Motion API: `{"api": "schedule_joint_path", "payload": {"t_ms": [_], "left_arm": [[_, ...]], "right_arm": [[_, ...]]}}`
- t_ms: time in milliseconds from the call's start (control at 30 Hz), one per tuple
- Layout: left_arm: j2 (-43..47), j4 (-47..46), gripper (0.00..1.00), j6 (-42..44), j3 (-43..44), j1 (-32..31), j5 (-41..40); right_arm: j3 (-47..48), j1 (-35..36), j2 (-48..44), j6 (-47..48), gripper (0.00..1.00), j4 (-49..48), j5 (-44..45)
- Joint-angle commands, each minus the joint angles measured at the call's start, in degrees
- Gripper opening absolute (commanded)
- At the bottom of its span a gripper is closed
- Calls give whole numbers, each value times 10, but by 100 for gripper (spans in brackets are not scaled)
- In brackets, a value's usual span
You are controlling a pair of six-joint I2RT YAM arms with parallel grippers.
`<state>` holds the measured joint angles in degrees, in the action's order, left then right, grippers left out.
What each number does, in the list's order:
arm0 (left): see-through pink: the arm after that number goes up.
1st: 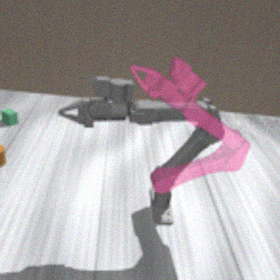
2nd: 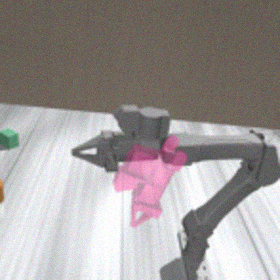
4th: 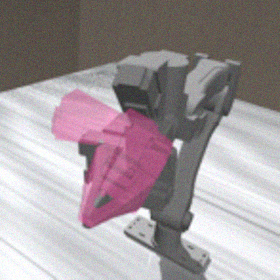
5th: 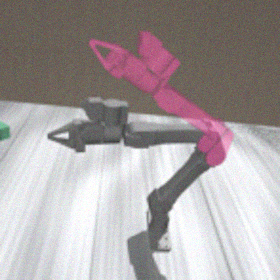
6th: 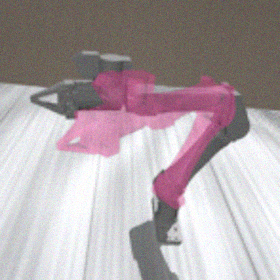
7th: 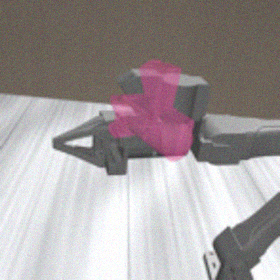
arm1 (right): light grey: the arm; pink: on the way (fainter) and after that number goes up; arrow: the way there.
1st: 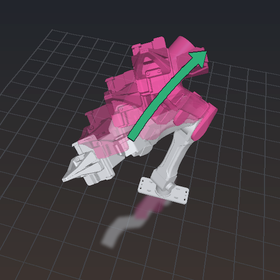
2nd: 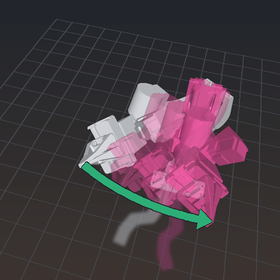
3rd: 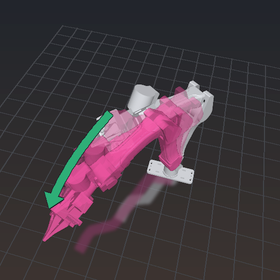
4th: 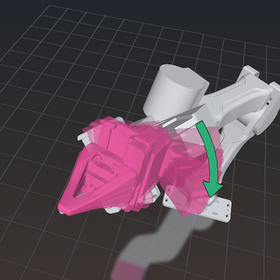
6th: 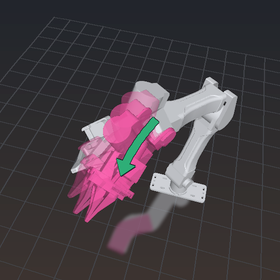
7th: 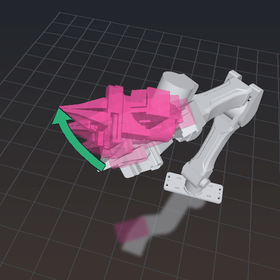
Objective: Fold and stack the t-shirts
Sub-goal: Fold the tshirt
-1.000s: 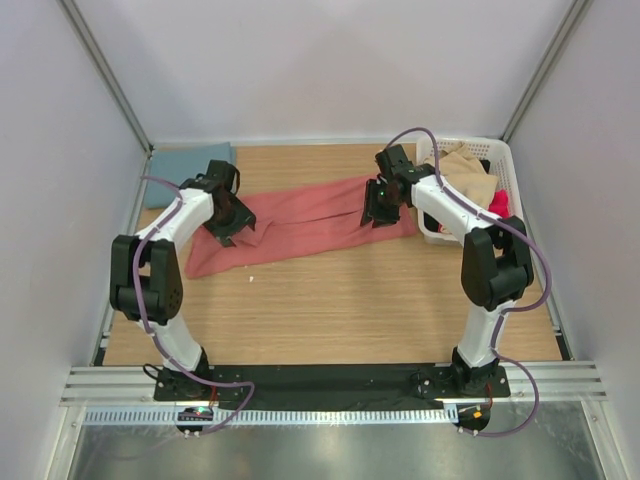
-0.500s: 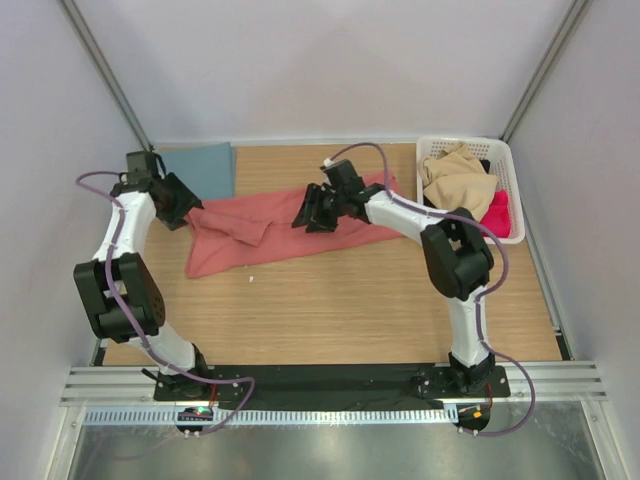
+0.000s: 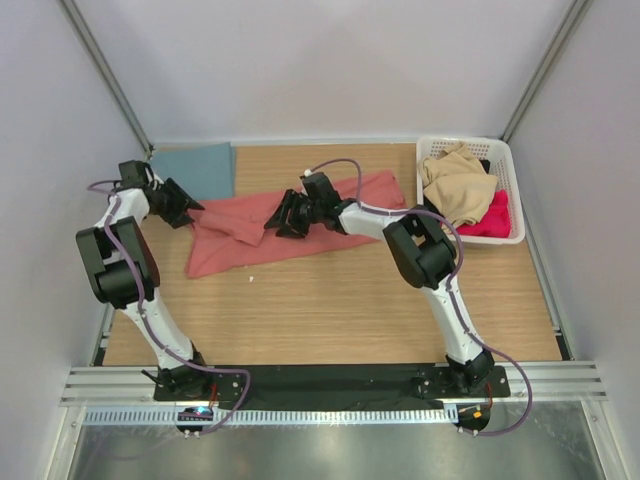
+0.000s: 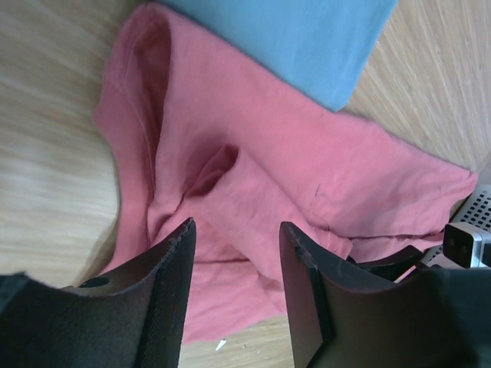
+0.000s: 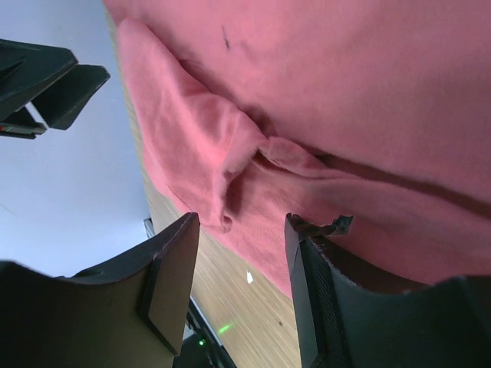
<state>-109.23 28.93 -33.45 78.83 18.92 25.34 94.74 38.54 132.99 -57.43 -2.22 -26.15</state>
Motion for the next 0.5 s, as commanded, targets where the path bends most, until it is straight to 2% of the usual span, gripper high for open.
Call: {"api": "schedule_joint_path", "payload": {"t_ms": [0, 167, 467], "left_arm": [[-14, -47, 50, 27, 48, 5, 27], [-45, -44, 51, 34, 69, 4, 49], [-67, -51, 52, 49, 49, 2, 61]], "right_arm": [[37, 9, 9, -20, 55, -51, -7], [54, 15, 24, -25, 55, -49, 0], [62, 22, 39, -37, 54, -63, 8]]}}
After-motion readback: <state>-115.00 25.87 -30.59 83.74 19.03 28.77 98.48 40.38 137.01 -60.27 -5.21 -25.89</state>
